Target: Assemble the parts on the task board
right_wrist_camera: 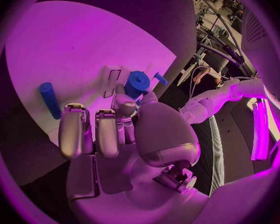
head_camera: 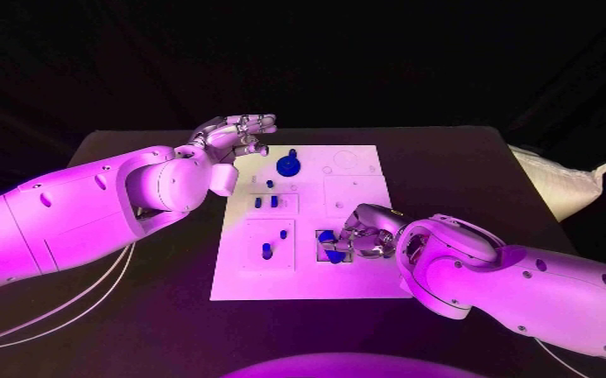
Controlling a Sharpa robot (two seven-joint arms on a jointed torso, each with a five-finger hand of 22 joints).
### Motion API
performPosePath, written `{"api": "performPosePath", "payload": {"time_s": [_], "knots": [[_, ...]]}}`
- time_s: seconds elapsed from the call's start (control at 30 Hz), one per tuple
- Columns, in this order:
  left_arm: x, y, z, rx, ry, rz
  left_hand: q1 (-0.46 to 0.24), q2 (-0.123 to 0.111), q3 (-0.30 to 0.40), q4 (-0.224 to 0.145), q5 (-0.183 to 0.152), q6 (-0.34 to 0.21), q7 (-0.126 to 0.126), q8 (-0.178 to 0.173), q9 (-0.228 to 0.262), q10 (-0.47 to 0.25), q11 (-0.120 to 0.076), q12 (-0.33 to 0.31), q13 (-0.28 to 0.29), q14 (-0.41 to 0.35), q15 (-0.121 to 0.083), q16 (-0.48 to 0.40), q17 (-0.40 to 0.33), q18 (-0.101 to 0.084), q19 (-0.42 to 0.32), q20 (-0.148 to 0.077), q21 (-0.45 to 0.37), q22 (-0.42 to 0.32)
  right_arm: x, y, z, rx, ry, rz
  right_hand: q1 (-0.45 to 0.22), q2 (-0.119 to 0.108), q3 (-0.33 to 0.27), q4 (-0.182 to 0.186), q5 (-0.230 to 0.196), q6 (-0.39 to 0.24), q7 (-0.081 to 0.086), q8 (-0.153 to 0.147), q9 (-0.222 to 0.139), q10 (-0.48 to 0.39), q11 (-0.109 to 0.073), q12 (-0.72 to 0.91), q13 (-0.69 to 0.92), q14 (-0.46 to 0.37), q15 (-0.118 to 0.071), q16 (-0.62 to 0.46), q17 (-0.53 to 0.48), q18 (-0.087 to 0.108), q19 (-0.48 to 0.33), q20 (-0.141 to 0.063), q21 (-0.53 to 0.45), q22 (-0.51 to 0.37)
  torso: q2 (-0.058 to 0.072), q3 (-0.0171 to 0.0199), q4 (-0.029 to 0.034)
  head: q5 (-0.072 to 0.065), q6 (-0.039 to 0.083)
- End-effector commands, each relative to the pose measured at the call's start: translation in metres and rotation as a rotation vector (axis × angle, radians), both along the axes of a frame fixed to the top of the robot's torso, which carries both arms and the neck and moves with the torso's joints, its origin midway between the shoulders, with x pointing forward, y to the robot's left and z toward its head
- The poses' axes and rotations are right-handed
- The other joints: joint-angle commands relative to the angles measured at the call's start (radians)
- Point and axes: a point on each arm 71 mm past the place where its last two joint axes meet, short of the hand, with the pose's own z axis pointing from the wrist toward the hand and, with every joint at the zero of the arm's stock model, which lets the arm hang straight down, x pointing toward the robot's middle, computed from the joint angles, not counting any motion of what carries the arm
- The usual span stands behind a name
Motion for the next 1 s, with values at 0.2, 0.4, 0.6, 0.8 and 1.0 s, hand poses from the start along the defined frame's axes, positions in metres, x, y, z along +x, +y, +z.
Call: {"api": "performPosePath", "payload": {"time_s": [0.2,0.4,0.6,0.8,1.0], "knots": [[-0.0007,-0.0031,0.0013,-0.008,-0.009,-0.020,-0.001,0.010,-0.005,0.002,0.001,-0.003,-0.003,0.006,0.000,-0.008,-0.002,0.003,0.001,-0.006,0.001,-0.003,-0.001,0.012,-0.001,0.000,-0.005,-0.001,0.0014,0.0019,-0.0010,-0.034,-0.026,0.012,-0.150,-0.028,-0.100,0.001,-0.211,-0.001,0.001,-0.019,0.010,-0.011,0.011,-0.045,-0.012,0.061,-0.002,-0.020,0.018,-0.012,-0.006,-0.005,-0.004,-0.017,0.000,0.0006,-0.0009,0.002,0.000],[-0.0007,-0.0030,0.0013,-0.008,-0.008,-0.020,-0.002,0.011,-0.007,0.002,0.001,-0.004,-0.003,0.006,0.000,-0.010,-0.002,0.004,0.002,-0.006,0.001,-0.002,-0.001,0.012,-0.001,0.000,-0.006,-0.003,0.0008,0.0029,-0.0008,-0.040,-0.033,0.029,-0.142,-0.035,-0.103,-0.005,-0.207,-0.003,0.002,-0.022,0.013,-0.015,0.012,-0.060,-0.019,0.060,-0.001,-0.026,0.011,-0.011,-0.010,-0.004,-0.007,-0.022,0.000,0.0009,-0.0016,0.002,-0.001],[-0.0005,-0.0029,0.0012,-0.008,-0.008,-0.021,-0.002,0.011,-0.007,0.002,0.001,-0.004,-0.003,0.006,0.000,-0.010,-0.002,0.004,0.002,-0.006,0.001,-0.002,-0.001,0.012,-0.001,0.000,-0.006,-0.003,-0.0008,0.0048,-0.0003,-0.038,-0.035,0.048,0.010,-0.034,-0.065,-0.073,-0.168,-0.003,0.002,-0.026,0.024,-0.011,0.011,-0.066,-0.010,0.061,-0.001,-0.028,0.011,-0.010,-0.009,-0.004,-0.010,-0.023,0.000,0.0009,-0.0010,0.001,-0.001],[-0.0005,-0.0030,0.0012,-0.008,-0.008,-0.021,-0.002,0.011,-0.007,0.002,0.001,-0.004,-0.003,0.006,0.000,-0.010,-0.002,0.004,0.002,-0.006,0.001,-0.002,-0.001,0.012,-0.001,0.000,-0.006,-0.003,-0.0005,0.0061,-0.0006,-0.050,-0.042,0.057,0.143,-0.014,-0.015,-0.154,-0.177,-0.002,0.001,-0.029,0.032,-0.009,0.008,-0.069,-0.002,0.062,-0.004,-0.027,0.015,-0.011,-0.007,-0.006,-0.009,-0.019,0.000,0.0004,-0.0010,0.001,-0.003],[-0.0005,-0.0029,0.0012,-0.008,-0.008,-0.021,-0.002,0.011,-0.007,0.002,0.001,-0.004,-0.003,0.006,0.000,-0.010,-0.002,0.004,0.002,-0.006,0.001,-0.002,-0.001,0.012,-0.001,0.000,-0.006,-0.003,0.0008,0.0052,0.0006,-0.057,-0.070,0.047,0.201,-0.007,0.013,-0.196,-0.198,0.000,-0.002,-0.030,0.036,-0.008,0.006,-0.071,0.002,0.063,-0.006,-0.027,0.017,-0.011,-0.006,-0.008,-0.009,-0.018,0.000,0.0001,0.0000,-0.002,-0.003]]}}
